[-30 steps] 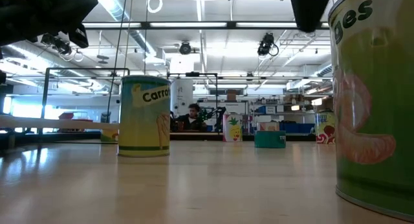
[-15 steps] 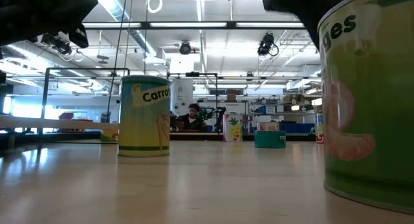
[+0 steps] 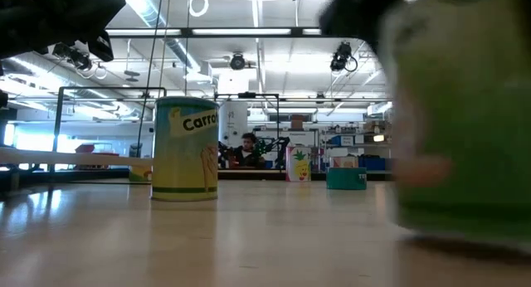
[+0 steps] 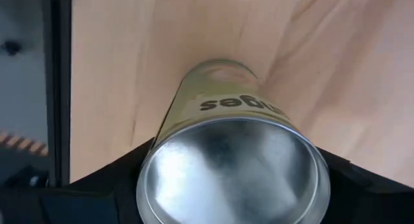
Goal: Pick and place cans onto a shelf
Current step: Move the canned oranges to the middle of the table
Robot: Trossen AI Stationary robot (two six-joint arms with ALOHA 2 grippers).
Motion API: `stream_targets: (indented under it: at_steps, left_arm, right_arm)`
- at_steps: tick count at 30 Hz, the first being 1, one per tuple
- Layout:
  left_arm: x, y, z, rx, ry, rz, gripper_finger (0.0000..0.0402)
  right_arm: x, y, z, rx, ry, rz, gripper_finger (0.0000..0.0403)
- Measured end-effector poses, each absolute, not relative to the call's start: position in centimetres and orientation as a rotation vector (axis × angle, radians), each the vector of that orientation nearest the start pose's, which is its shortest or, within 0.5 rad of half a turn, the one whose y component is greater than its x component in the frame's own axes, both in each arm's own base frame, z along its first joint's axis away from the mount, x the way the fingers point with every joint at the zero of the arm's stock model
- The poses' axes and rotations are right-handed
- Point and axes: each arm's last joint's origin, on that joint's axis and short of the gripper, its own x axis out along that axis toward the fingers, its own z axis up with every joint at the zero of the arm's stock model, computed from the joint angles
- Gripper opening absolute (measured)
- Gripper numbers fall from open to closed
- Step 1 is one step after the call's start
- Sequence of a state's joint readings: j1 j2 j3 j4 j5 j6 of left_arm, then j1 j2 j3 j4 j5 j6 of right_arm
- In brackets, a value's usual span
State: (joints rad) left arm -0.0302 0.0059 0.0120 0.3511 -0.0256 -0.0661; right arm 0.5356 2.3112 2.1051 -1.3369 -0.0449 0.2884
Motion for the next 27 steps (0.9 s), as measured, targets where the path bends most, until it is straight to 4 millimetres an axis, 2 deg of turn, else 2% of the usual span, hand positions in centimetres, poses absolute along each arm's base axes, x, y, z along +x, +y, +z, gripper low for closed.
stream_targets:
  at_steps: [5,11,18,23,27]
  left_arm:
    - [9.1,-0.2,20.0,-0.075,-0.357,-0.016,0.0023]
    - [9.1,-0.2,20.0,-0.075,-0.357,-0.016,0.0023]
    - [9.1,-0.2,20.0,-0.075,-0.356,-0.016,0.0023]
    - [9.1,-0.2,20.0,-0.075,-0.356,-0.016,0.0023]
    - [9.1,-0.2,20.0,-0.075,-0.357,-0.017,0.0023]
  right_arm:
    - [42.5,21.0,22.9,-0.111,1.312,0.233,0.0305]
    - [45.5,18.4,22.9,-0.138,1.142,0.215,0.0305]
    - [46.0,16.9,22.8,-0.188,1.153,0.200,0.0308]
    - [46.0,15.9,21.3,-0.224,1.195,0.202,0.0317]
    - [46.0,15.9,21.8,-0.229,1.190,0.263,0.0319]
